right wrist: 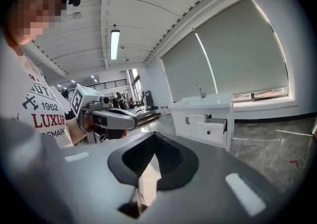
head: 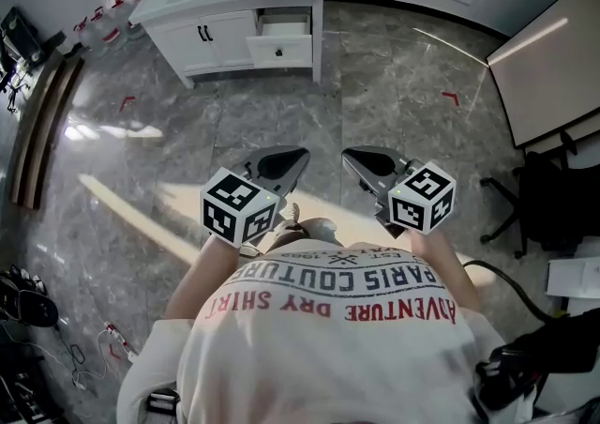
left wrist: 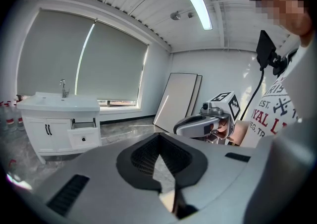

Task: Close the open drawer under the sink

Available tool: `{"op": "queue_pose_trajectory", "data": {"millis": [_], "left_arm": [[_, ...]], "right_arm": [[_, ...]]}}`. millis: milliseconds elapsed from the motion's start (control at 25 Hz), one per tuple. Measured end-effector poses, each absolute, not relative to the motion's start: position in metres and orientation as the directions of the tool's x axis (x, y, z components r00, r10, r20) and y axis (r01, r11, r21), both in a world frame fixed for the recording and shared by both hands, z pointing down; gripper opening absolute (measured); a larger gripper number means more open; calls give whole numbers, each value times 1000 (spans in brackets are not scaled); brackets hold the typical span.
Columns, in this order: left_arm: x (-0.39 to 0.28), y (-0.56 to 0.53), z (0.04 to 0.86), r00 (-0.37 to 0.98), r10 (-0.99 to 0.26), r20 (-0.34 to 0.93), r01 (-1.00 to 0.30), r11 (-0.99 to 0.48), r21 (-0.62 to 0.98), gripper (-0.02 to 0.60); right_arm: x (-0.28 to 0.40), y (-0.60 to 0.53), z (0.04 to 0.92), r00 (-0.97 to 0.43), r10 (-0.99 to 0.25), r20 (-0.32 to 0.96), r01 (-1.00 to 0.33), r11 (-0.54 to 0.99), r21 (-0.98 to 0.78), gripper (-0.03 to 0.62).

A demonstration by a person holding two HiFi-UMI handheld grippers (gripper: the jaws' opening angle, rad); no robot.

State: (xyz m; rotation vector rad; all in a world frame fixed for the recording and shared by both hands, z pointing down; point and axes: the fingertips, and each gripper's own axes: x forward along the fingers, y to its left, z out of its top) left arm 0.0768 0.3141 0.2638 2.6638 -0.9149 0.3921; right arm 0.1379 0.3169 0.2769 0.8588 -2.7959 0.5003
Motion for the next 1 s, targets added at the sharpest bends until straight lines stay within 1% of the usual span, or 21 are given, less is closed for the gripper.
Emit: {"op": "queue_pose_trajectory", "data": {"millis": [720,1000], "left_arm": [[98,300,265,785,-508,355,-590,-787,178,0],[89,283,269,783,-505,363,-594,-782,191,0]], "right_arm": [[155,304,275,-800,-546,251,-598,759,-258,2],[152,284,280,-793,-546,269,-606,749,-267,2]]}}
